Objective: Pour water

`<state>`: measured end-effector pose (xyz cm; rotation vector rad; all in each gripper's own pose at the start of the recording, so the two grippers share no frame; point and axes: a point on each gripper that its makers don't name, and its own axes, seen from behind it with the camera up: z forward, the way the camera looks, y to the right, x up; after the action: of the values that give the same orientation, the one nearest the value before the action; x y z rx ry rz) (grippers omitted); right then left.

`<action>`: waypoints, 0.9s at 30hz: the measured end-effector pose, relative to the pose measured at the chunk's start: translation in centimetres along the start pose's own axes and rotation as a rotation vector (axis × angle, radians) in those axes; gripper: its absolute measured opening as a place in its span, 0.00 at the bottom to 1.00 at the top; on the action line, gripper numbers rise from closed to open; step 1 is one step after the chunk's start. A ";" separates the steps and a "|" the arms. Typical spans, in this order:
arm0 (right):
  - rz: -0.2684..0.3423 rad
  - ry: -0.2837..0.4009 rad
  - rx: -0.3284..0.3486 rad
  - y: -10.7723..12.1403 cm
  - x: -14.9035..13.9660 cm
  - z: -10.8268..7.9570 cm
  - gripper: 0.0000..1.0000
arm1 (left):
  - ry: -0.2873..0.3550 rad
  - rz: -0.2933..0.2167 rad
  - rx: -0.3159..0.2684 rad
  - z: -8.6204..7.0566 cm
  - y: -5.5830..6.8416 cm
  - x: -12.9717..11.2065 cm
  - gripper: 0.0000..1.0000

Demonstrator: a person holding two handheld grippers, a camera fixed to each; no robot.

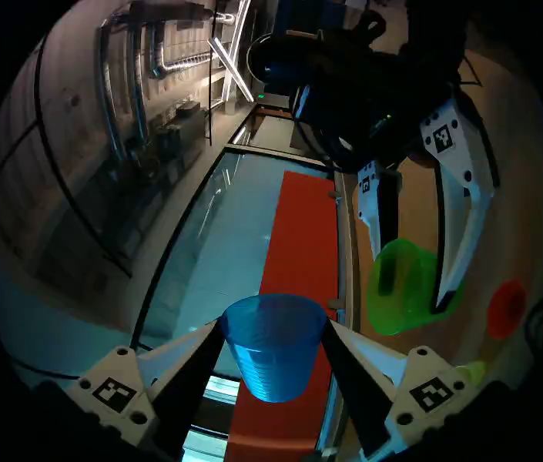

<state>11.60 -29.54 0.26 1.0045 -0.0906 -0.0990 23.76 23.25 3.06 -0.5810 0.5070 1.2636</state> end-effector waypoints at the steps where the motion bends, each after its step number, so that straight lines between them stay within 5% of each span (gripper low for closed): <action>1: 0.000 0.000 0.000 0.0 0.0 0.0 0.90 | -0.002 -0.017 0.001 0.0 -0.1 -0.1 0.87; 11: -0.002 0.003 -0.004 -0.1 0.1 -0.3 0.90 | -0.015 -0.242 -0.001 0.0 -0.5 -1.0 0.88; 27: -0.013 0.018 -0.013 0.1 0.9 -0.8 0.90 | -0.003 -0.730 -0.013 -0.4 -1.0 -2.5 0.87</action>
<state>12.63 -28.93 -0.08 0.9926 -0.0665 -0.1021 24.13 20.97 4.44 -0.6916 0.2423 0.5726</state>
